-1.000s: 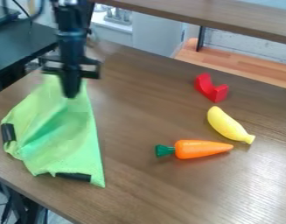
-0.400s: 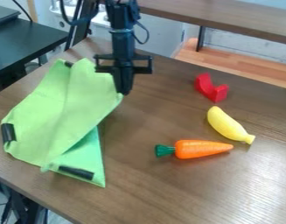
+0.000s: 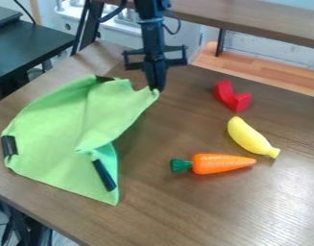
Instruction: Déplier le tissu de gauche à droite
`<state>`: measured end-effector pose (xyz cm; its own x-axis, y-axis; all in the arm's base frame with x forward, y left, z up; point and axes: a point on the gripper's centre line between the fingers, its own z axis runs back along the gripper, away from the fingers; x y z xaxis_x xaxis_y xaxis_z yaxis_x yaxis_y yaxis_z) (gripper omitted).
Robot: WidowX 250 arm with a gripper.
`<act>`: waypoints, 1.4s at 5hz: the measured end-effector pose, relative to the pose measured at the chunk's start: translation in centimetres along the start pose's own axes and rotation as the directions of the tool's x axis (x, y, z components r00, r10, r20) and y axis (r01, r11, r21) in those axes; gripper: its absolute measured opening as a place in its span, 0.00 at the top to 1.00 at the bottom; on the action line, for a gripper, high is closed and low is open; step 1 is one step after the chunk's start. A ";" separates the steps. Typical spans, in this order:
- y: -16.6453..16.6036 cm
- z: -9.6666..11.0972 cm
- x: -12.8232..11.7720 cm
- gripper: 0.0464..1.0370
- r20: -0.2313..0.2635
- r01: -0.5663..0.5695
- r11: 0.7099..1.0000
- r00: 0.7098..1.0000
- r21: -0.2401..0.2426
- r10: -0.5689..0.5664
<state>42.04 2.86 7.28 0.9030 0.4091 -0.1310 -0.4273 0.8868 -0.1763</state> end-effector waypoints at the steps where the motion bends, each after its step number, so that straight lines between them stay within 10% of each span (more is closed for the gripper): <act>1: -0.8 -0.6 0.5 0.99 -0.005 -0.018 1.000 1.000 -0.007 0.018; 6: -3.2 0.1 2.3 0.97 0.053 -0.062 0.988 0.996 -0.141 0.070; 7: -3.5 -0.7 2.6 0.82 0.046 -0.069 0.984 0.996 -0.166 0.078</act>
<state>45.87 0.65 6.91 0.8683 0.4860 -0.0995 -0.4899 0.8083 -0.3267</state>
